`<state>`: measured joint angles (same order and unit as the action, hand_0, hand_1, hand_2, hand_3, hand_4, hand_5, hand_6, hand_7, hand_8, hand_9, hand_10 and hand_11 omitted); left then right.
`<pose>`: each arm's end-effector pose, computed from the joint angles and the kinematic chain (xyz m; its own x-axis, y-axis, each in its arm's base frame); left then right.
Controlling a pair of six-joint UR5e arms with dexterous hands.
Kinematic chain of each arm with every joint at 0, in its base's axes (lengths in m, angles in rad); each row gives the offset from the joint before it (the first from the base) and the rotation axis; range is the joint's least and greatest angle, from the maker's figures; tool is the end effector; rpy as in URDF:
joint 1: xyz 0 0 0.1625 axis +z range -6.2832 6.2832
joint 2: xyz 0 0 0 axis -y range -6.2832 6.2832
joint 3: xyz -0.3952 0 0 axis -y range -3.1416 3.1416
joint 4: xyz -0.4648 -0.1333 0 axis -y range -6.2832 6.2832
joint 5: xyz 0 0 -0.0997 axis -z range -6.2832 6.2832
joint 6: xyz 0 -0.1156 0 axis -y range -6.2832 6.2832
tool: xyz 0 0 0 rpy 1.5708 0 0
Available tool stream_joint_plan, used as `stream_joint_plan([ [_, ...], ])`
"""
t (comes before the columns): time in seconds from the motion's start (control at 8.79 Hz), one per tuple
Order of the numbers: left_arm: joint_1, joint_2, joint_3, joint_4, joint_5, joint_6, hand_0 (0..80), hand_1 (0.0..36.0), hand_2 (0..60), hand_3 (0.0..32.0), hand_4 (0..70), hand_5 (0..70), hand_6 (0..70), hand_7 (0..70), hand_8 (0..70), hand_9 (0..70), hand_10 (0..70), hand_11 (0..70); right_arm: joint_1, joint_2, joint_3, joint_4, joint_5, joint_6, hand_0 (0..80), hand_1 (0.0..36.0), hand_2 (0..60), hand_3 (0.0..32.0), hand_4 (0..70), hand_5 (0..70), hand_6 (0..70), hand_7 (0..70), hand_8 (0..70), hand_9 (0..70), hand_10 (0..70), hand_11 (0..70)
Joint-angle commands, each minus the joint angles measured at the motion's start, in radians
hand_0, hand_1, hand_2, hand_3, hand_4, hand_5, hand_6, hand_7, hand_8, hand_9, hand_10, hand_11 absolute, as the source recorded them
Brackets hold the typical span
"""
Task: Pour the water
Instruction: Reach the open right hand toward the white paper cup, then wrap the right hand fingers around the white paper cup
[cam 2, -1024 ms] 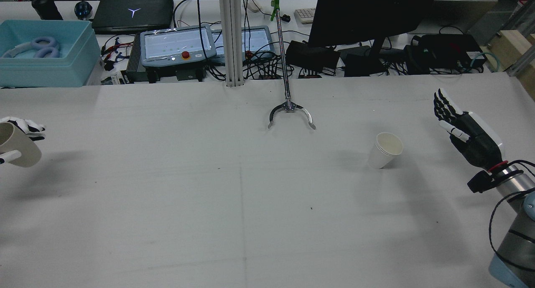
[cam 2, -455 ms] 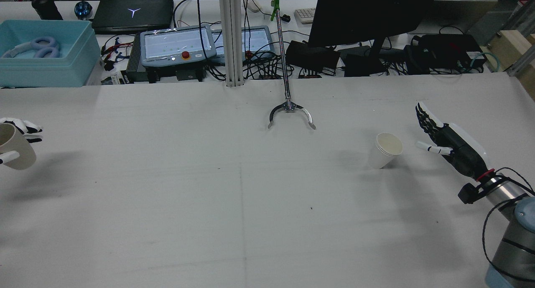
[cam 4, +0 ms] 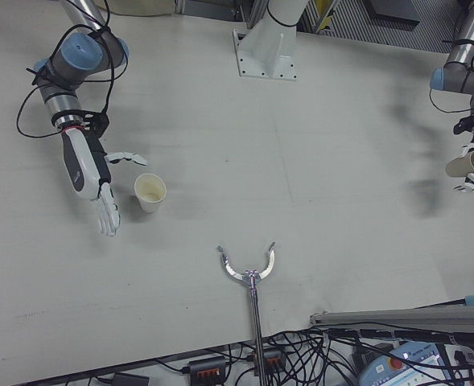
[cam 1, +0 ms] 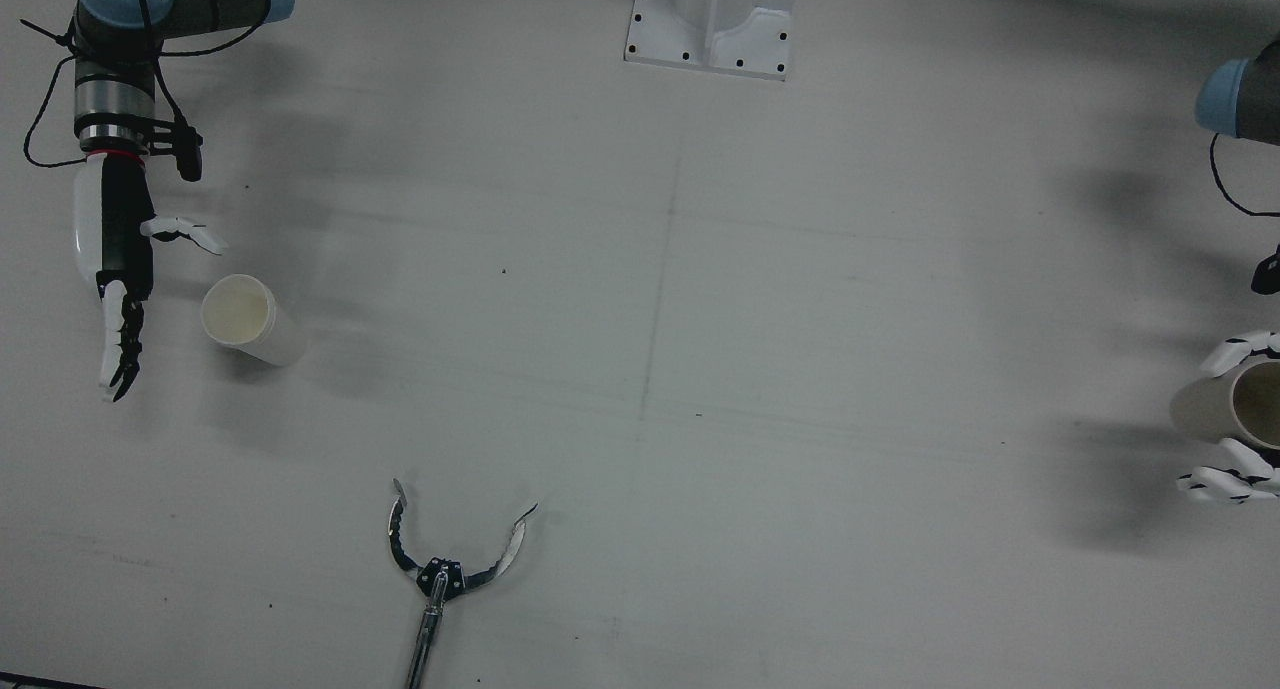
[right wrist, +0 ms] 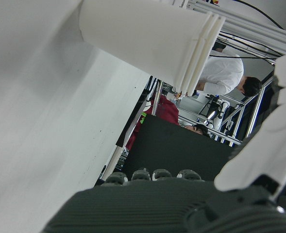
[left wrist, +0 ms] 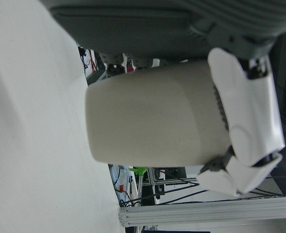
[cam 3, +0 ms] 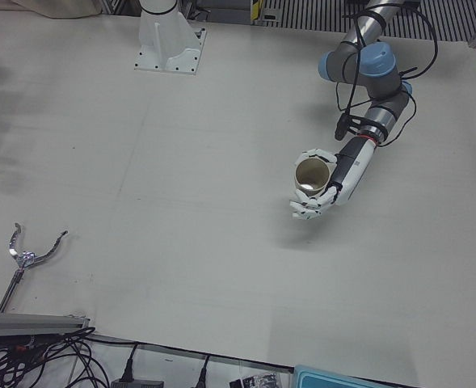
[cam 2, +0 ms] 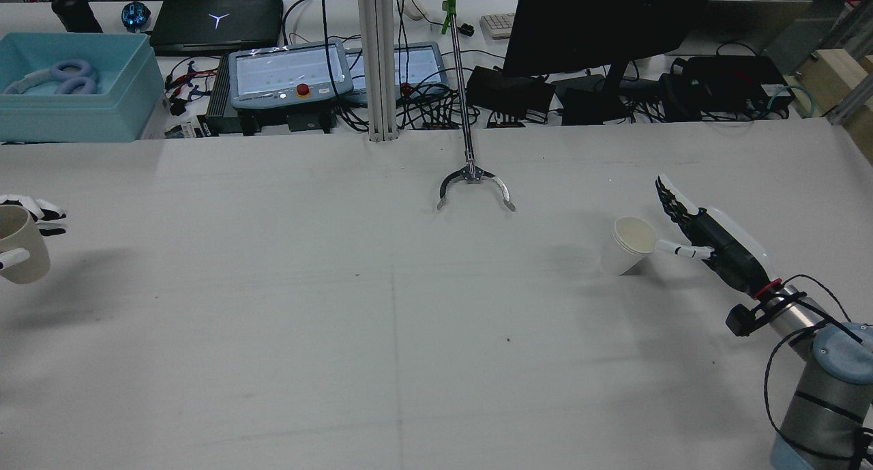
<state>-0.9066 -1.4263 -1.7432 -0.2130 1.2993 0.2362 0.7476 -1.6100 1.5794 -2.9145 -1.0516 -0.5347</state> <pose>0.2033 -0.5262 0.6109 -0.9280 -0.3340 -0.1650 0.0721 0.2736 -0.9591 -0.2862 -0.5253 0.6498 -0.8879 0.1955 0.4164 -0.3595 0.2700 -0.8932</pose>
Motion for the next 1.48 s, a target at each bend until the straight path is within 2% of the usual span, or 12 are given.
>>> stream_joint_plan([
  [0.0, 0.0, 0.033, 0.008, -0.037, 0.0, -0.002, 45.7, 20.2, 52.8, 0.0, 23.6, 47.0, 22.8, 35.7, 17.2, 27.0, 17.7, 26.6, -0.083, 0.071, -0.019, -0.002, 0.1, -0.022, 32.4, 12.7, 22.8, 0.0, 0.0, 0.0, 0.0, 0.0, 0.0, 0.0, 0.0, 0.0],
  [0.23, 0.0, 0.058, 0.011, -0.054, 0.0, -0.002, 45.6, 19.9, 52.9, 0.0, 23.3, 46.1, 22.6, 35.2, 17.3, 27.1, 17.9, 27.0, -0.117, 0.082, -0.018, -0.002, 0.116, -0.027, 33.4, 12.8, 22.6, 0.0, 0.0, 0.0, 0.0, 0.0, 0.0, 0.0, 0.0, 0.0],
  [0.68, 0.005, 0.061, 0.021, -0.06, 0.0, 0.002, 45.3, 19.7, 53.2, 0.0, 23.4, 46.1, 23.0, 35.1, 17.5, 27.3, 18.3, 27.5, -0.103, 0.068, -0.009, -0.002, 0.116, -0.018, 36.4, 13.3, 22.2, 0.0, 0.0, 0.0, 0.0, 0.0, 0.0, 0.0, 0.0, 0.0],
  [1.14, 0.005, 0.049, 0.021, -0.059, 0.0, 0.006, 45.8, 20.0, 52.9, 0.0, 24.1, 47.1, 24.0, 35.8, 18.0, 27.9, 18.5, 27.8, -0.103, 0.009, -0.019, 0.001, 0.119, -0.01, 33.2, 12.8, 22.3, 0.0, 0.0, 0.0, 0.0, 0.0, 0.0, 0.0, 0.0, 0.0],
  [1.37, 0.005, 0.047, 0.021, -0.055, 0.0, 0.006, 45.9, 20.2, 53.3, 0.0, 24.2, 48.1, 24.3, 36.0, 18.1, 27.9, 18.4, 27.7, -0.109, 0.011, -0.021, 0.001, 0.119, -0.008, 33.9, 12.9, 22.6, 0.0, 0.0, 0.0, 0.0, 0.0, 0.0, 0.0, 0.0, 0.0],
])
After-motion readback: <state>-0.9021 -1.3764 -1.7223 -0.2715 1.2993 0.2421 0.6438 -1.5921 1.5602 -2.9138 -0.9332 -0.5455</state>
